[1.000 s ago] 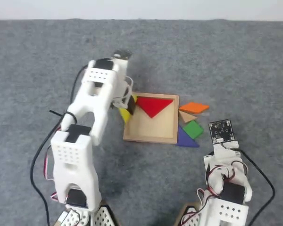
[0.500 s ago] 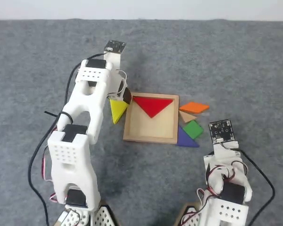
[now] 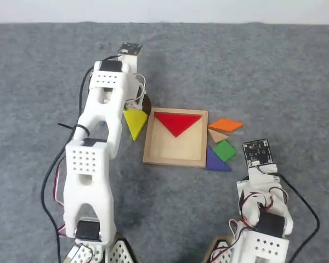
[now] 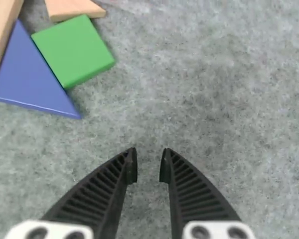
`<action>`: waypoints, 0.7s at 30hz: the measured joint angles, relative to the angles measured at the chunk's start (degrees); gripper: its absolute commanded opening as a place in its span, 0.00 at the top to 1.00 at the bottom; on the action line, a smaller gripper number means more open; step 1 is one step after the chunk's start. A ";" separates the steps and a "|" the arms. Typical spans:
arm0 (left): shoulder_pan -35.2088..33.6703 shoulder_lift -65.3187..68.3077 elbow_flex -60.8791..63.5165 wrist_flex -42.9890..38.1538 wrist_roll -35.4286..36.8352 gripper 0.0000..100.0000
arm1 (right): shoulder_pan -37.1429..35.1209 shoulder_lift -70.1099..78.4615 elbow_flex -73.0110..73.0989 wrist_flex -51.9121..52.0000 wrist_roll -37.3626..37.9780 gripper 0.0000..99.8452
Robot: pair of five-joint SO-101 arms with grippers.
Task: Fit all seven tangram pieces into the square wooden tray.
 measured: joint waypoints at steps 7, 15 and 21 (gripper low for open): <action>-5.19 1.49 -6.15 6.15 8.00 0.68 | 0.00 0.00 0.00 0.00 0.00 0.91; -5.19 1.49 -7.03 7.38 10.20 0.68 | 0.00 0.00 0.00 0.00 0.00 0.91; -3.69 1.49 -3.60 7.91 10.73 0.68 | 0.00 0.00 0.00 0.00 0.00 0.91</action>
